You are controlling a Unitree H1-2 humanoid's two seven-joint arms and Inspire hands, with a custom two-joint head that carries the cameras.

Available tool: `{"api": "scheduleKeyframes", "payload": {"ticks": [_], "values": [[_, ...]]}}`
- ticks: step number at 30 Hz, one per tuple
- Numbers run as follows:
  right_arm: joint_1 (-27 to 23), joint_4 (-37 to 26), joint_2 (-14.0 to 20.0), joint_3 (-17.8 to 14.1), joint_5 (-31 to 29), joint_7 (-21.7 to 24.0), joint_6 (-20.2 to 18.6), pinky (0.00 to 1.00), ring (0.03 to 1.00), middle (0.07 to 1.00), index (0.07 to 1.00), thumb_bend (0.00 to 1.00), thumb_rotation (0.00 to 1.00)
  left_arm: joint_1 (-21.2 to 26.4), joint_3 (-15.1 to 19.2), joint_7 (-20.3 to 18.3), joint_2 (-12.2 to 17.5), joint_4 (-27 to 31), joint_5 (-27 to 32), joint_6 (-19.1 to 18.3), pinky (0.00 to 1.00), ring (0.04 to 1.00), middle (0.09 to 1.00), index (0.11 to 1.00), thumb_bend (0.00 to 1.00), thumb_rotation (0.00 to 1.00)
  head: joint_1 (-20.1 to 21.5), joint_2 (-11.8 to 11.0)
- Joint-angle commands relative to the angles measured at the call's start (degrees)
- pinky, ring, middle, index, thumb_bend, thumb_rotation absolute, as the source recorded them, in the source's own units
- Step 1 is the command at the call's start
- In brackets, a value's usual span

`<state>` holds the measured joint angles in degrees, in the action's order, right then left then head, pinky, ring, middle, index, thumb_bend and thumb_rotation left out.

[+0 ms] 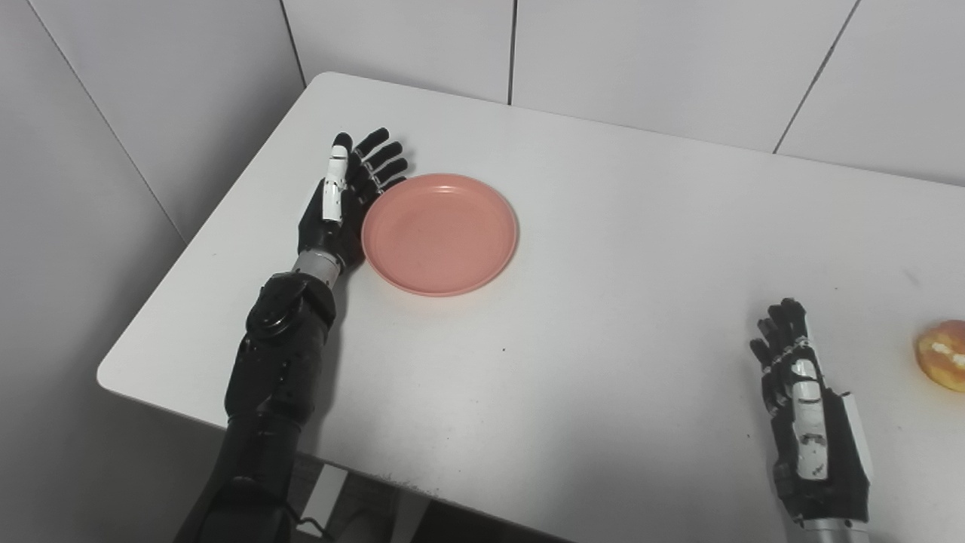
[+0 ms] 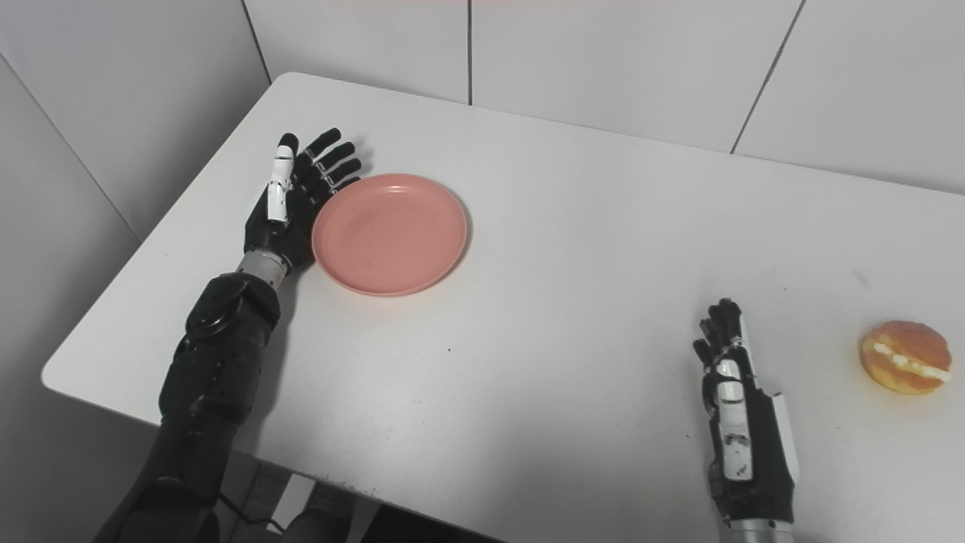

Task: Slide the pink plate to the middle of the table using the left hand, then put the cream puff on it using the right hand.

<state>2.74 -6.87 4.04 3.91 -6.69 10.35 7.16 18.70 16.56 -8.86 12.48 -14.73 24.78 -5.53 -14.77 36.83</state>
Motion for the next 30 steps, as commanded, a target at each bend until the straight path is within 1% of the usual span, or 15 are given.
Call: {"api": "scheduleKeyframes", "payload": {"ticks": [1, 4, 10, 16, 20, 23, 27, 30], "values": [[0.34, 1.3, -0.2, -0.05, 0.34, -0.21, 1.86, 1.0, 1.0, 1.0, 1.0, 0.31, 1.0, -0.13, -0.66, -0.58, -0.22, 0.77, -0.26, -0.12, 0.81, 0.828, 0.831, 0.813, 0.43, 1.0, 0.27, 0.07], [0.34, 1.26, -0.33, -0.11, 0.46, -0.28, 1.61, 1.0, 1.0, 1.0, 1.0, 0.31, 1.0, -0.06, -1.32, -0.99, -1.33, 0.3, -0.16, 0.51, 0.8, 0.823, 0.827, 0.81, 0.43, 1.0, 0.27, 0.07], [0.15, 1.44, -0.39, -0.15, 0.31, -0.13, 1.67, 1.0, 1.0, 1.0, 1.0, 0.31, 1.0, -0.01, -3.59, -0.82, -3.6, 0.27, -2.0, 2.0, 0.79, 0.81, 0.813, 0.796, 0.43, 1.0, 0.41, 0.44], [0.29, 1.31, -0.52, -0.03, 0.51, -0.13, 2.15, 1.0, 1.0, 1.0, 1.0, 0.3, 1.0, -0.14, -4.97, -0.33, -5.2, 1.74, -2.2, 1.0, 0.79, 0.813, 0.815, 0.794, 0.44, 1.0, 0.99, 0.8], [0.43, 0.9, -0.84, 0.03, 0.26, -0.18, 1.94, 1.0, 1.0, 1.0, 1.0, 0.29, 1.0, -0.22, -5.77, 0.4, -5.9, 3.08, -2.39, -0.35, 0.8, 0.818, 0.82, 0.797, 0.44, 1.0, 1.47, 1.03], [0.54, 0.34, -1.14, 0.05, 0.29, -0.41, 1.06, 1.0, 1.0, 1.0, 1.0, 0.29, 1.0, -0.17, -6.23, 0.58, -6.2, 3.44, -2.23, -1.0, 0.81, 0.819, 0.819, 0.797, 0.45, 1.0, 1.93, 1.16], [0.52, -0.03, -1.43, 0.15, 0.47, -0.68, 0.24, 1.0, 1.0, 1.0, 1.0, 0.3, 1.0, -0.16, -6.94, -0.13, -6.75, 3.21, -2.16, -0.42, 0.81, 0.819, 0.82, 0.799, 0.44, 1.0, 2.89, 1.36], [0.65, -0.29, -1.69, 0.32, 0.64, -0.94, -0.15, 1.0, 1.0, 1.0, 1.0, 0.31, 1.0, -0.23, -7.96, -1.39, -7.12, 2.92, -2.29, 0.43, 0.82, 0.827, 0.834, 0.819, 0.44, 1.0, 3.61, 1.5]]}}
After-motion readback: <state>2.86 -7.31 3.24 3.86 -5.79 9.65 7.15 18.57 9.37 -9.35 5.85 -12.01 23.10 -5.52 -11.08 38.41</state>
